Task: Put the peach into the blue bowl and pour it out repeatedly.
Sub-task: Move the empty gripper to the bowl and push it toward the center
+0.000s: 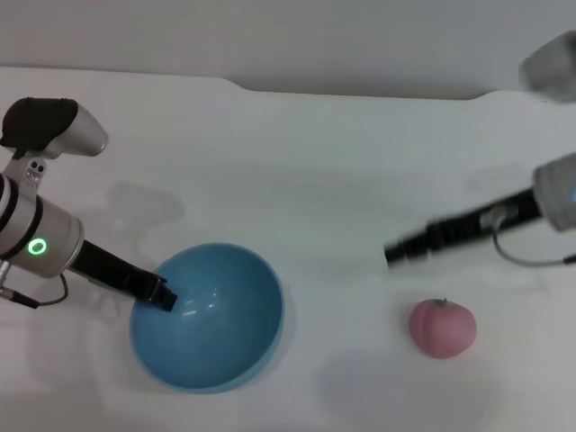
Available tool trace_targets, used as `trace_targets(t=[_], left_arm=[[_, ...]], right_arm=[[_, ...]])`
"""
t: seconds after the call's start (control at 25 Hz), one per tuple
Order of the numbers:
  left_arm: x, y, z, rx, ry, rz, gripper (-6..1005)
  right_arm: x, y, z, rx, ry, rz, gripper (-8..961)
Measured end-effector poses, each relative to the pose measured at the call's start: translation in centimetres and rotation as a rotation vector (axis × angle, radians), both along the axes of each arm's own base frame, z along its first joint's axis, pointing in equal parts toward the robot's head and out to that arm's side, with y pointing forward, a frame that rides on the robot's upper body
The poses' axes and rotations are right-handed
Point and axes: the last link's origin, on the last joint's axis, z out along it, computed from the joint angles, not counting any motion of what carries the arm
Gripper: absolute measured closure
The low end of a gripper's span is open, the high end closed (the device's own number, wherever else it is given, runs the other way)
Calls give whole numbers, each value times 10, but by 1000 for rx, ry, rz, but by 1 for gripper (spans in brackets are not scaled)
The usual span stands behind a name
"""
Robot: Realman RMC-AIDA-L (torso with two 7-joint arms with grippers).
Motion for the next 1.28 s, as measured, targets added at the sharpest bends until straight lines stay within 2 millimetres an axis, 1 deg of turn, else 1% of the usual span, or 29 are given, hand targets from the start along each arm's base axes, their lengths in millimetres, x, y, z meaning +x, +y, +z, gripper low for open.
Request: trace_targets(t=[0.16,0.32,0.44,0.6,0.84,1.04,1.28], left_arm=[[1,0,0,-3,1,-11,1000],[3,2,1,-6,-1,-24,1001],[5,3,1,-11,-1,-33,1001],[5,3,0,-14,0,-37,1001],[6,4,1,-11,-1,-39,1001],[8,6,1,-11,-1,-47,1000],[10,8,1,-12,-1,-50,1000]], right_arm=[[0,-9,-14,-102,-165,11,589],[-4,-11,-18,-137,-224,11,592],[-4,-11,-17,-157,-278,11,594],[-4,-7,-10,-159,-361,11,597],[-14,-1,0,-181,-448,44,602],[-18,-2,-1,-206,-476,49,605],[-13,-5,-5,-216,-479,38,610]])
